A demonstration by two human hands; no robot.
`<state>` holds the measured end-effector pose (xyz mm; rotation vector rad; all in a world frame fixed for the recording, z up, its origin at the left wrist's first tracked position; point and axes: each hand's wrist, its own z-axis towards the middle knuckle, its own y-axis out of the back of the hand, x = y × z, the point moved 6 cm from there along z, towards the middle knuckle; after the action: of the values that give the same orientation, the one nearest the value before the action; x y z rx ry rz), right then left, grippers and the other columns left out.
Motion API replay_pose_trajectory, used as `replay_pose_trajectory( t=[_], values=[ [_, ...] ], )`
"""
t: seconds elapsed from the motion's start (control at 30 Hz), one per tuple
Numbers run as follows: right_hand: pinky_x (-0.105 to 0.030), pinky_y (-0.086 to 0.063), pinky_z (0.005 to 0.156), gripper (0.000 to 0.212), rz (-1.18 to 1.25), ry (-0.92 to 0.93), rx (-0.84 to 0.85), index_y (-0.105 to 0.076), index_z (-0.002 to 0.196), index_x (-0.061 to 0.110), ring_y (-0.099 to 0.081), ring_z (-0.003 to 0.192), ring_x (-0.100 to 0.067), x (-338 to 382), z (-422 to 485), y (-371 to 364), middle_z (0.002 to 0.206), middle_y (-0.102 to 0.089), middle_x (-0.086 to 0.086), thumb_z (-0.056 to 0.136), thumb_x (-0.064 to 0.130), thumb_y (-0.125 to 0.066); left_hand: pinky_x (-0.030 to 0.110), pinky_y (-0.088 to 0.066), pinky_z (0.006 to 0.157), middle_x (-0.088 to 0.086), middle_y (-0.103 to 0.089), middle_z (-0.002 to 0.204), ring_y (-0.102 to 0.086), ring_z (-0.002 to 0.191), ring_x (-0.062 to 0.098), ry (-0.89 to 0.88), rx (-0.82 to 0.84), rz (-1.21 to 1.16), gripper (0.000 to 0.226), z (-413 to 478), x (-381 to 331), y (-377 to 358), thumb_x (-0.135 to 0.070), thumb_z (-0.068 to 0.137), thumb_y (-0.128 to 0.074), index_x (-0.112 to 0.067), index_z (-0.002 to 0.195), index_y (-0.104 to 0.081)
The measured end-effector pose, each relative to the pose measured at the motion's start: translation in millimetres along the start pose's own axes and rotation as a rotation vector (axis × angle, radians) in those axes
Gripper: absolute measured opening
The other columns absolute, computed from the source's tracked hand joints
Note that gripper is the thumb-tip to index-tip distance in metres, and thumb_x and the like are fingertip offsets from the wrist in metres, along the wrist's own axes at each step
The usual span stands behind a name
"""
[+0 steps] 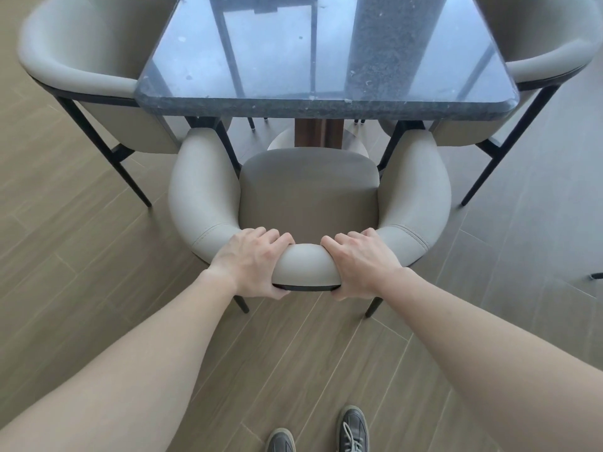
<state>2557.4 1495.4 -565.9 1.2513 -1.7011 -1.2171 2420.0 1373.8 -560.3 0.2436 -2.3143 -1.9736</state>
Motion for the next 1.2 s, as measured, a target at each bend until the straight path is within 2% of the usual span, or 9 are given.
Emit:
replay_pose_trajectory(
  t=[0.1, 0.2, 0.3, 0.4, 0.5, 0.6, 0.87, 1.03, 1.2],
  values=[
    [-0.041, -0.043, 0.084, 0.071, 0.005, 0.009, -0.027, -0.046, 0.115, 0.024, -0.052, 0.084, -0.023, -2.0, 0.8, -2.6, 0.093, -0.053, 0.006, 0.065, 0.063, -0.079, 0.036, -0.048, 0.083, -0.008, -0.059, 0.1, -0.06, 0.09, 0.022, 0.014, -0.008, 0.01, 0.081, 0.7, -0.4, -0.4, -0.08, 0.063, -0.07, -0.031, 0.125, -0.054],
    [-0.04, -0.041, 0.099, 0.08, 0.075, -0.014, -0.017, -0.048, 0.127, 0.025, -0.061, 0.107, -0.024, 0.4, -3.7, -0.3, 0.11, -0.059, 0.005, 0.066, 0.067, -0.08, 0.036, -0.042, 0.103, -0.012, -0.061, 0.113, -0.058, 0.107, 0.017, 0.128, 0.094, -0.152, 0.085, -4.2, -1.0, 5.2, -0.085, 0.063, -0.071, -0.037, 0.13, -0.052],
    [-0.034, -0.031, 0.121, 0.096, 0.706, -0.127, -0.073, -0.043, 0.154, 0.026, -0.05, 0.141, -0.017, 11.0, -30.2, 38.2, 0.146, -0.056, 0.003, 0.076, 0.061, -0.086, 0.036, -0.037, 0.118, -0.007, -0.06, 0.139, -0.052, 0.136, 0.014, 0.387, 0.087, -0.92, 0.078, -26.3, -13.3, 49.9, -0.072, 0.073, -0.076, -0.037, 0.139, -0.056],
    [-0.034, -0.039, 0.122, 0.076, 1.323, -0.149, -0.492, -0.048, 0.153, 0.033, -0.053, 0.141, -0.009, 14.1, -87.7, 115.7, 0.15, -0.058, 0.004, 0.087, 0.052, -0.079, 0.04, -0.04, 0.12, -0.005, -0.064, 0.143, -0.06, 0.131, 0.013, 0.407, -0.289, -1.463, 0.067, -60.0, -20.3, 135.1, -0.077, 0.08, -0.06, -0.042, 0.137, -0.06],
    [-0.041, -0.047, 0.119, 0.063, 1.445, -0.113, -0.857, -0.052, 0.148, 0.032, -0.06, 0.137, -0.015, 8.6, -157.4, 199.1, 0.147, -0.063, 0.0, 0.094, 0.061, -0.066, 0.042, -0.045, 0.116, -0.002, -0.069, 0.137, -0.061, 0.133, 0.021, 0.151, -0.531, -1.661, 0.06, -85.0, -32.1, 224.9, -0.082, 0.088, -0.058, -0.043, 0.133, -0.064],
    [-0.043, -0.048, 0.116, 0.073, 1.383, -0.053, -1.139, -0.052, 0.145, 0.02, -0.061, 0.137, -0.029, 12.3, -217.4, 267.8, 0.146, -0.061, -0.013, 0.093, 0.07, -0.065, 0.047, -0.042, 0.117, 0.002, -0.066, 0.137, -0.056, 0.136, 0.027, -0.143, -0.558, -1.707, 0.062, -92.0, -53.7, 285.9, -0.076, 0.091, -0.058, -0.033, 0.136, -0.06],
    [-0.056, -0.047, 0.115, 0.083, 1.034, -0.274, -1.559, -0.044, 0.147, 0.003, -0.058, 0.137, -0.038, 75.6, -352.0, 331.3, 0.145, -0.057, -0.016, 0.094, 0.064, -0.066, 0.053, -0.038, 0.12, -0.002, -0.065, 0.14, -0.054, 0.14, 0.031, -0.786, -0.284, -1.645, 0.062, -92.0, -145.8, 393.9, -0.078, 0.088, -0.061, -0.034, 0.132, -0.061],
    [-0.057, -0.047, 0.116, 0.104, 0.823, -0.583, -1.75, -0.037, 0.152, -0.006, -0.056, 0.14, -0.035, 122.4, -472.7, 310.8, 0.147, -0.055, -0.022, 0.089, 0.072, -0.064, 0.051, -0.04, 0.119, 0.003, -0.061, 0.141, -0.054, 0.14, 0.032, -1.074, 0.009, -1.663, 0.071, -124.8, -255.8, 412.4, -0.078, 0.086, -0.063, -0.026, 0.134, -0.055],
    [-0.049, -0.046, 0.118, 0.098, 0.7, -0.879, -1.905, -0.043, 0.152, 0.002, -0.058, 0.139, -0.03, 179.9, -592.3, 261.1, 0.149, -0.057, -0.019, 0.088, 0.073, -0.064, 0.051, -0.041, 0.118, -0.002, -0.065, 0.139, -0.055, 0.139, 0.032, -1.332, 0.325, -1.646, 0.063, -192.4, -394.5, 403.8, -0.077, 0.086, -0.065, -0.033, 0.132, -0.062]
  ],
)
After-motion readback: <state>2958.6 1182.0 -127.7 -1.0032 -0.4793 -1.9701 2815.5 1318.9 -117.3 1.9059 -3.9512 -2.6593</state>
